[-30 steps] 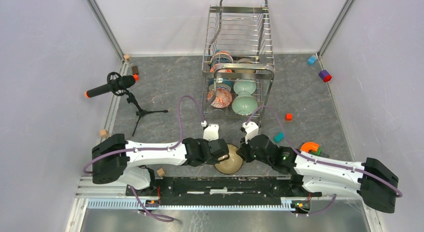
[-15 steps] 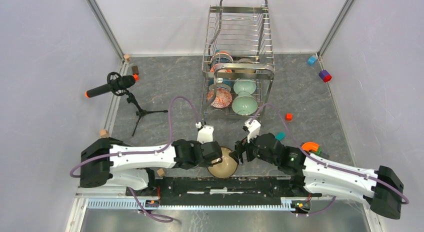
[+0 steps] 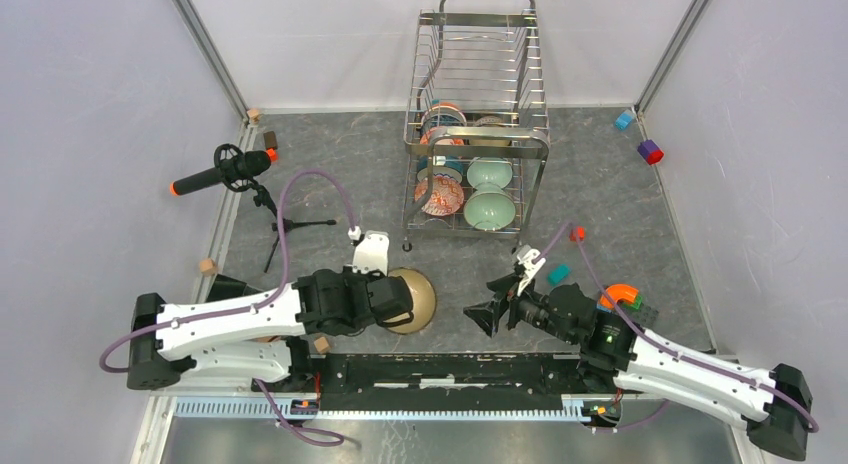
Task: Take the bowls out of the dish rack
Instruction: Place the bowl at the center of the board.
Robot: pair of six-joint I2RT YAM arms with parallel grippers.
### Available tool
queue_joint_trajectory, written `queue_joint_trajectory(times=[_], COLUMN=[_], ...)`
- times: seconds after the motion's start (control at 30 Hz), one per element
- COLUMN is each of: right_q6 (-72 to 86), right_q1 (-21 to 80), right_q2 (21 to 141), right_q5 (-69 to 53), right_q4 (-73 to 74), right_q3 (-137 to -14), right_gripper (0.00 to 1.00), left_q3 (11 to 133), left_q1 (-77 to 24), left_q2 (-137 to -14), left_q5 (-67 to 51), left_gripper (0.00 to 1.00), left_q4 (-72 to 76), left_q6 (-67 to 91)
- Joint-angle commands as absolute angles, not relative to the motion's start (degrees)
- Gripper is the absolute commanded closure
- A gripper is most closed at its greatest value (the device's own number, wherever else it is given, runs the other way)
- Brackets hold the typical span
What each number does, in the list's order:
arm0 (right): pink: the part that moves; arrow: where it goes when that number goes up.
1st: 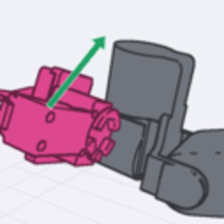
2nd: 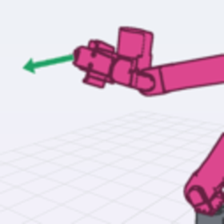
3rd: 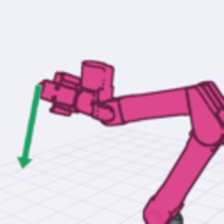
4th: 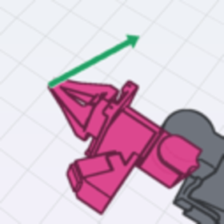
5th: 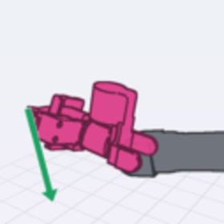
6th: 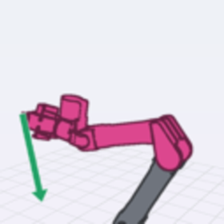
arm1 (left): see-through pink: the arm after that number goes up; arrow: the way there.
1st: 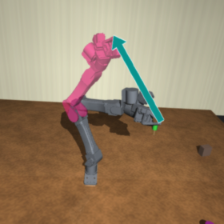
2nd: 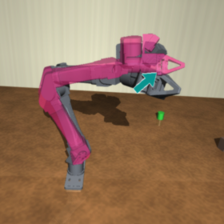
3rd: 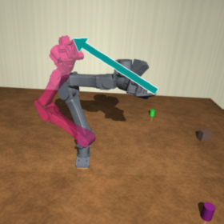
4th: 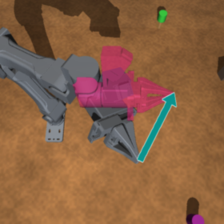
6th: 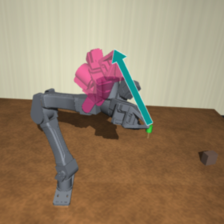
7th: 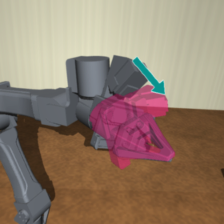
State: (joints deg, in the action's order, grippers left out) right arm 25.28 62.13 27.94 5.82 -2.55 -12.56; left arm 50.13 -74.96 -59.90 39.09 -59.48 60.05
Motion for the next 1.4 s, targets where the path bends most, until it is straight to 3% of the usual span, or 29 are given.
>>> queue_joint_trajectory(times=[0.0,0.4,0.7,0.97,1.37], right_q6=[22.1,23.5,22.8,23.7,22.7], right_q1=[62.2,62.2,62.2,62.2,62.2], right_q2=[30.3,35.5,35.3,33.5,34.2], right_q5=[6.8,6.1,6.0,4.0,7.0], right_q4=[-6.3,-14.6,-19.6,-27.9,-26.7], right_q3=[-11.4,-4.7,-0.3,5.7,6.4], right_gripper=[0.10,0.13,0.13,0.14,0.14], left_q3=[56.8,62.1,66.3,74.2,75.9], left_q1=[-73.0,-49.8,-39.4,-30.9,-19.8], left_q2=[-59.8,-64.8,-74.1,-86.5,-94.3], left_q5=[50.4,44.5,44.9,41.5,29.0], left_gripper=[0.98,0.98,0.98,0.98,0.98], left_q4=[-64.6,-58.5,-51.4,-43.8,-32.7], left_q6=[58.0,39.6,33.4,32.2,36.3])
